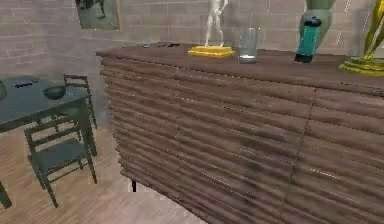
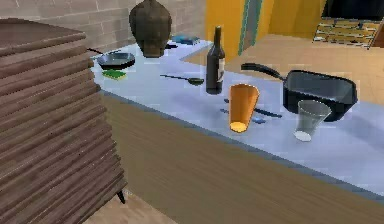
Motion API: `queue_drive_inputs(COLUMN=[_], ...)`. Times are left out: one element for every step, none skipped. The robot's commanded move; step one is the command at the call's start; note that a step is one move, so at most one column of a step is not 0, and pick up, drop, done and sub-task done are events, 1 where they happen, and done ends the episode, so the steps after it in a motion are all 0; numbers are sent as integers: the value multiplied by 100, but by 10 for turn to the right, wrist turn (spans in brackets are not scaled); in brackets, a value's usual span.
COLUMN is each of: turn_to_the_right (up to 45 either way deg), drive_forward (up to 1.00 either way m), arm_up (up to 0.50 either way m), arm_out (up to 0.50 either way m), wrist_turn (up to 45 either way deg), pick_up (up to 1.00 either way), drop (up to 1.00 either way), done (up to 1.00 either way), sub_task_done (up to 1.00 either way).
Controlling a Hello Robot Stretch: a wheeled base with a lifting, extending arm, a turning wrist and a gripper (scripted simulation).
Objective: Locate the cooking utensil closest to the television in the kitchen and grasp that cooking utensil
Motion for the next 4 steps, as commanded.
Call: queue_drive_inputs(turn_to_the_right=[300, 450, 390, 0], drive_forward=[0, 0, 0, 40], arm_up=[0, 0, 0, 0], arm_out=[0, 0, 0, 0], wrist_turn=[0, 0, 0, 0], pick_up=[0, 0, 0, 0], drop=[0, 0, 0, 0], done=[0, 0, 0, 0], sub_task_done=[0, 0, 0, 0])
